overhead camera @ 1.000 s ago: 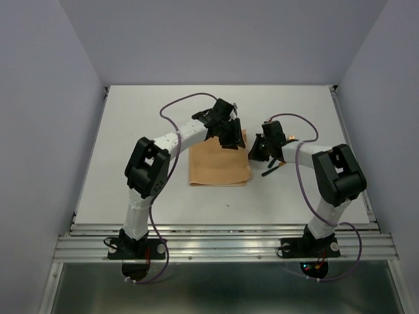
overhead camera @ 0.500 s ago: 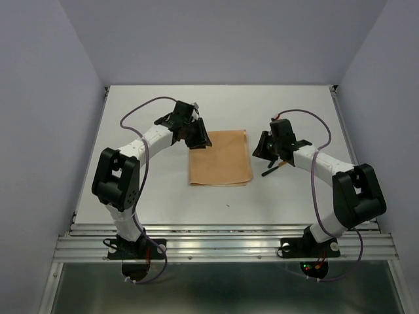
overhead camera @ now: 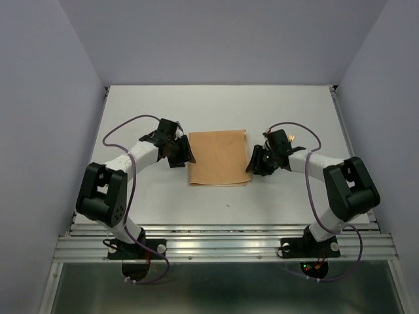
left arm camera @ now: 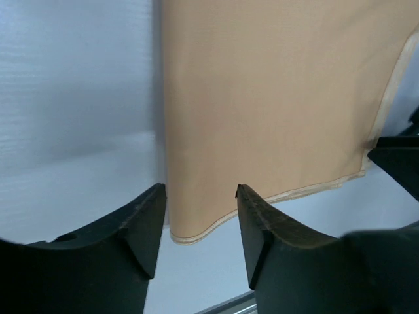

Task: Fold the napkin into a case and place the utensils inside
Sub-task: Smooth out the square-folded napkin at the center of the board.

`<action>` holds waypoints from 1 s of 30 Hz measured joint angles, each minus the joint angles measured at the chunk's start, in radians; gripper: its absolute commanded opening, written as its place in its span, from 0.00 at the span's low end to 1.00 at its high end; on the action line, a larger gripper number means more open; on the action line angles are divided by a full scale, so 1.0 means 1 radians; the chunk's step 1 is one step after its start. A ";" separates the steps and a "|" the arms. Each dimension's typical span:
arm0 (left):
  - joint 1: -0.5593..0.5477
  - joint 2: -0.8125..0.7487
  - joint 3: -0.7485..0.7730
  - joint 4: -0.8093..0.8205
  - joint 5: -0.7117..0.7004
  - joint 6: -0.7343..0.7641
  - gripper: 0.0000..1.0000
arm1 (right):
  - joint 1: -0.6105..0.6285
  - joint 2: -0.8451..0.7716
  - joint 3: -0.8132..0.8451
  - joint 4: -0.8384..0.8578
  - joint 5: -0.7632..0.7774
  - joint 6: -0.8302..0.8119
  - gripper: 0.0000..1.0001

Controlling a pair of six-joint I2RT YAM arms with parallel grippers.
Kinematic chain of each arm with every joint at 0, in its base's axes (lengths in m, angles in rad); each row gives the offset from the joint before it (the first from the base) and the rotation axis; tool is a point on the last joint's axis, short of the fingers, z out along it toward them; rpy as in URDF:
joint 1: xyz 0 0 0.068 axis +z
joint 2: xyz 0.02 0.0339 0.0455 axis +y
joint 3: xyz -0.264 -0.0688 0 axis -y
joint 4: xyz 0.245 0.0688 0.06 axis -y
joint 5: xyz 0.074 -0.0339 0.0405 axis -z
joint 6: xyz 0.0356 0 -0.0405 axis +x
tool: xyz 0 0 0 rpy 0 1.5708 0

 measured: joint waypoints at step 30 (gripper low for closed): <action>0.034 -0.039 -0.224 0.140 0.081 -0.001 0.54 | 0.044 -0.136 -0.013 -0.055 -0.032 -0.009 0.01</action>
